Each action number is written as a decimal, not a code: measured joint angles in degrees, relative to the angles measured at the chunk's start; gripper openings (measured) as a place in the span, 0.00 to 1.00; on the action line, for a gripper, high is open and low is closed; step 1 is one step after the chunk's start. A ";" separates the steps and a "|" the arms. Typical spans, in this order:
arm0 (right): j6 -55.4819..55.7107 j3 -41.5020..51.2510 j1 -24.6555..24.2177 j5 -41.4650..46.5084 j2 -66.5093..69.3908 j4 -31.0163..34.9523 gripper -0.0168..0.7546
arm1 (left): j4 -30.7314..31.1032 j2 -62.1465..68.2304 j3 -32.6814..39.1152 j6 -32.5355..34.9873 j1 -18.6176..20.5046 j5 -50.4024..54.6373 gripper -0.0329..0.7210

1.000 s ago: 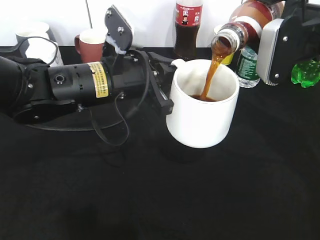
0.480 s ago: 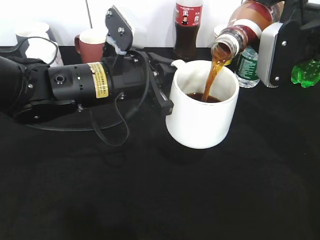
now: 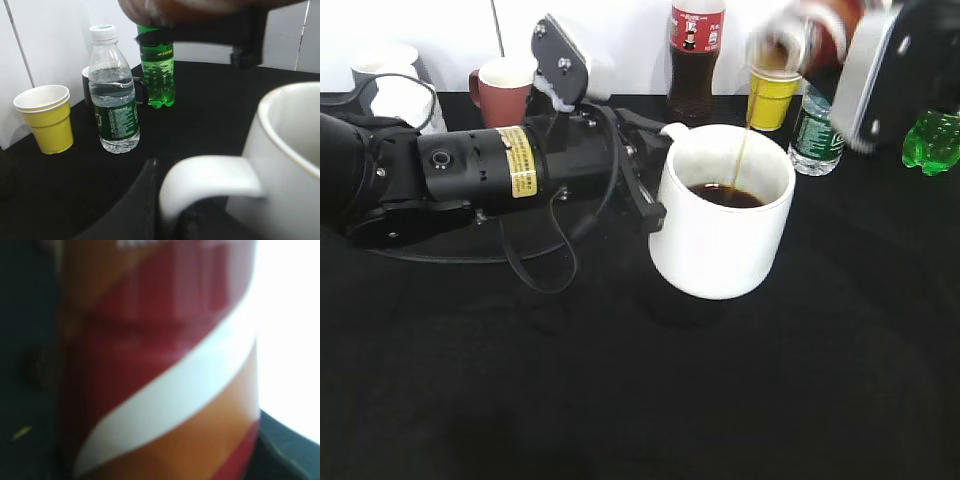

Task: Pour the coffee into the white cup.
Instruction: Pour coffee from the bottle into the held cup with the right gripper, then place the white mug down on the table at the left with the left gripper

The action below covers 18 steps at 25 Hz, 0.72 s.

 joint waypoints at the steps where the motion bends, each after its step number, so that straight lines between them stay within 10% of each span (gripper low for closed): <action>1: 3.84 0.00 0.00 -1.67 0.00 0.00 0.69 | -0.11 0.00 0.00 0.00 0.00 0.00 0.10; 6: 30.75 0.00 0.00 -4.85 -0.11 0.00 0.69 | -1.46 0.00 0.00 0.00 1.87 -1.50 0.10; 10: 60.97 0.00 0.00 -3.68 -0.11 0.00 0.69 | -2.32 0.00 3.08 0.00 10.65 -7.83 0.10; 18: 66.83 0.00 0.00 -2.32 -0.11 0.23 0.69 | -12.90 0.11 17.49 13.34 23.10 -15.42 0.10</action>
